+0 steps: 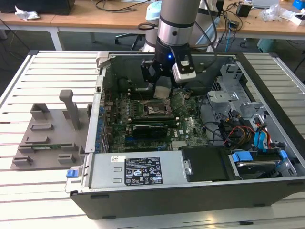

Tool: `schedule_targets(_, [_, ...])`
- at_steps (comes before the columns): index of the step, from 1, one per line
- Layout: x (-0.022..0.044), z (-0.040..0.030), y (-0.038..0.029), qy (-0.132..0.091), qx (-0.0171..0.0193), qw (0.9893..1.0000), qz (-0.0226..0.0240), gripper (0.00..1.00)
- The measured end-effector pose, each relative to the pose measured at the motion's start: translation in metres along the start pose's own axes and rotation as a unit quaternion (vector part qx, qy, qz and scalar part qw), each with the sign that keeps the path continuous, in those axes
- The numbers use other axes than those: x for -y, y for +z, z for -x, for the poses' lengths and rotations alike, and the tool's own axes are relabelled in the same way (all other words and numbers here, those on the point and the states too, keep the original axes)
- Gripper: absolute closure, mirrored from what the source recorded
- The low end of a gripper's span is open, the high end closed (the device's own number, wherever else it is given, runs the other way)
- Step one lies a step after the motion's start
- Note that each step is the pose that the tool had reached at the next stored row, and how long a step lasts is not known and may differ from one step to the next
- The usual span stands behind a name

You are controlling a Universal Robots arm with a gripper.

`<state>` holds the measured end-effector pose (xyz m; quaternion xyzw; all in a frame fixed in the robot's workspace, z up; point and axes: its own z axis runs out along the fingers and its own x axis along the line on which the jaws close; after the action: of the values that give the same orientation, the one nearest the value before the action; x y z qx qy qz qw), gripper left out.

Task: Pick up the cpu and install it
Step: 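Close the cpu cover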

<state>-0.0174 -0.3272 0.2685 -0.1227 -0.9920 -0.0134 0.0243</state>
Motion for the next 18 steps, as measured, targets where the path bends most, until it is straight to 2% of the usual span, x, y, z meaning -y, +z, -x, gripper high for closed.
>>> schedule_targets(8, [0.0000, 0.0000, 0.0001, 0.038, 0.0008, 0.9993, 0.0020, 0.45])
schedule_targets(14, [0.0000, 0.0000, 0.0002, 0.073, 0.0015, 0.9973, 0.0038, 0.45])
schedule_targets(18, [0.0000, 0.0000, 0.0002, 0.096, 0.0020, 0.9953, 0.0050, 0.45])
